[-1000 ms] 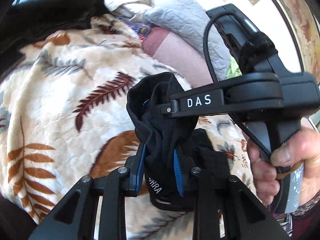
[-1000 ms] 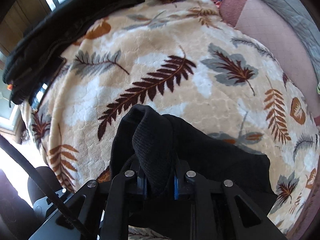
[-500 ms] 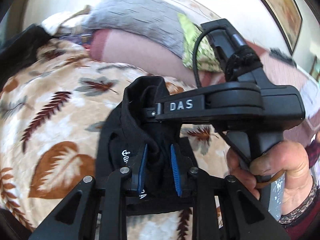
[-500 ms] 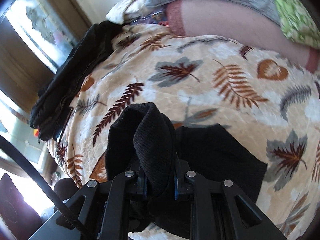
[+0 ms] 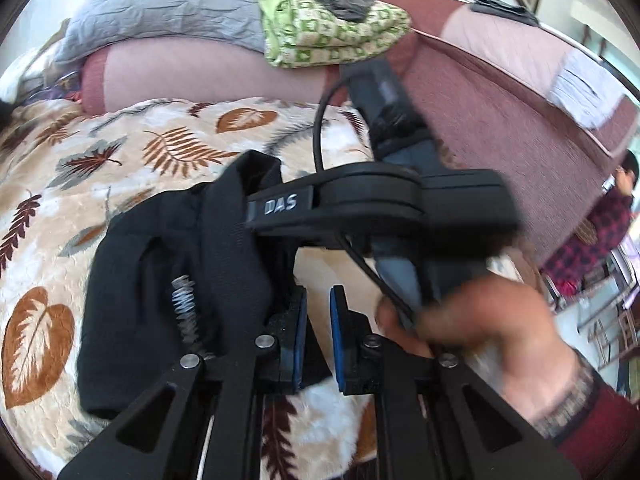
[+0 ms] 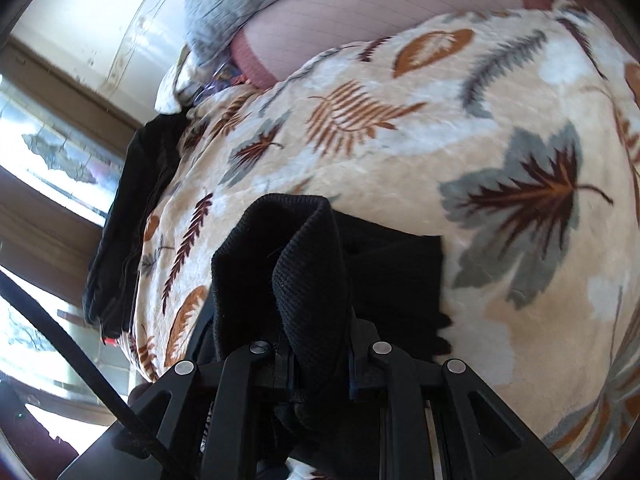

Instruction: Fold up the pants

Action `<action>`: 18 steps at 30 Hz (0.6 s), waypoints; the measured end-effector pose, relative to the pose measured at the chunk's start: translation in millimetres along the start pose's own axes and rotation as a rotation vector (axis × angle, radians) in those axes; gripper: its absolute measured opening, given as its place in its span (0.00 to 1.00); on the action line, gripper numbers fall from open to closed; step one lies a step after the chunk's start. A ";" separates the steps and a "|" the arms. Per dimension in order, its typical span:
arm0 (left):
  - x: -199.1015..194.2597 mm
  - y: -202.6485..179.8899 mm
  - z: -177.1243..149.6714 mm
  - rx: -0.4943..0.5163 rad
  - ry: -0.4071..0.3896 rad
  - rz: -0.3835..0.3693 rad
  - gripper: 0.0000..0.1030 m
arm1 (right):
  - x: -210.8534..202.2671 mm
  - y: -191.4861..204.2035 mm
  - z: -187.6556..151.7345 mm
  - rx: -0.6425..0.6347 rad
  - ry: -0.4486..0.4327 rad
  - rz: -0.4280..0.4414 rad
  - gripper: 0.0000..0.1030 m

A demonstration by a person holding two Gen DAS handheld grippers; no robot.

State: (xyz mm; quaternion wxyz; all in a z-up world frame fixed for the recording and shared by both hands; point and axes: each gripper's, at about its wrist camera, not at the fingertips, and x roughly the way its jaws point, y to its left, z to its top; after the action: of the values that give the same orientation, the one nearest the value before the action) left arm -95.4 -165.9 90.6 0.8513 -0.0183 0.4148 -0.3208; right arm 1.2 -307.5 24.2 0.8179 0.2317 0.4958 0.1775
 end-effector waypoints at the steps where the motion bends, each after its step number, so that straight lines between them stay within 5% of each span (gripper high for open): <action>1: -4.9 1.3 -2.7 0.004 0.005 -0.012 0.11 | 0.0 -8.1 -1.5 0.016 -0.007 0.001 0.18; 3: -20.0 7.6 -8.9 0.006 0.007 -0.032 0.14 | 0.2 -23.6 -4.3 0.036 -0.028 -0.013 0.18; 8: -57.4 28.6 -15.0 -0.031 -0.042 -0.015 0.40 | 1.5 -53.3 -10.3 0.063 -0.071 -0.058 0.27; 12: -52.1 69.6 -1.4 -0.130 -0.047 0.075 0.41 | -6.5 -74.6 -18.7 0.130 -0.124 -0.067 0.44; 18: -25.9 92.4 14.2 -0.204 -0.047 0.129 0.41 | -53.2 -82.5 -23.1 0.186 -0.337 -0.117 0.44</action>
State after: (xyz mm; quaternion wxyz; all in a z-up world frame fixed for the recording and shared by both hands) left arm -47.8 -81.3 90.5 0.8735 -0.0857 0.4253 -0.2209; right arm -38.1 -398.9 8.0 0.8734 0.3035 0.3786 0.0416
